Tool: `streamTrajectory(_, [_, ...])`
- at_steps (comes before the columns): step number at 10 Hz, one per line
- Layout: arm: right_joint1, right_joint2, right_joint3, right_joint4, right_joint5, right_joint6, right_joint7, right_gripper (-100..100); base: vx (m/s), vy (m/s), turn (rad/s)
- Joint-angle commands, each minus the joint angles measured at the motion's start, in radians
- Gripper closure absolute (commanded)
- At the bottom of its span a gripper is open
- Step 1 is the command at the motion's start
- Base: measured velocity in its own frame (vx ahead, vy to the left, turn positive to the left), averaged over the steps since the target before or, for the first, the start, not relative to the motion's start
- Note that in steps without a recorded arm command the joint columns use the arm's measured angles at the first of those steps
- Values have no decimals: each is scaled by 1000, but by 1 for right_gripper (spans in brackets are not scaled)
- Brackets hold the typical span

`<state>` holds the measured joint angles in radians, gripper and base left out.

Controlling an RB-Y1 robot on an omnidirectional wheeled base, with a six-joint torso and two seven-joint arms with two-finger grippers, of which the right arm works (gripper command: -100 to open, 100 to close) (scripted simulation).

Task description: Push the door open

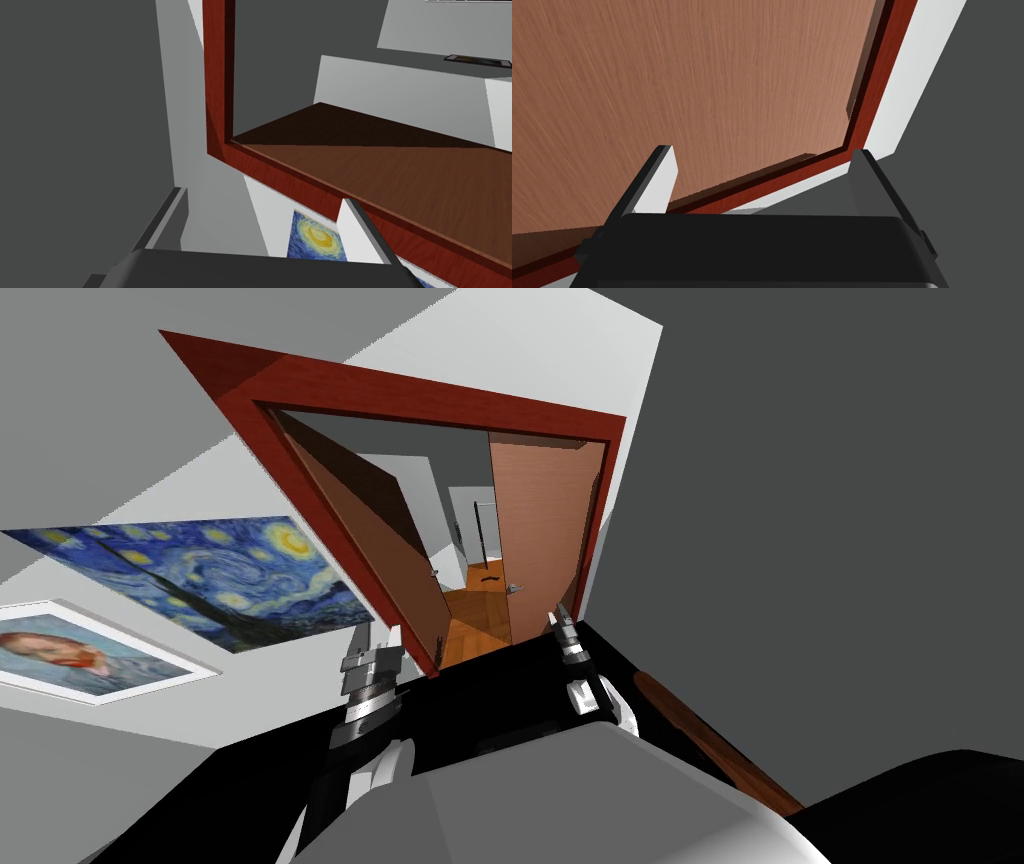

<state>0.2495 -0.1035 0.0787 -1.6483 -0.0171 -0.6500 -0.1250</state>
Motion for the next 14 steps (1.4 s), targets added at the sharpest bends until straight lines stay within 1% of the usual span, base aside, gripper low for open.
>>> streamTrajectory(1, [-12,0,8,40,1,-6,4,-100,106,-10,-25])
streamTrajectory(14, [-99,-2,65,324,4,-40,19,-100,97,0,-24])
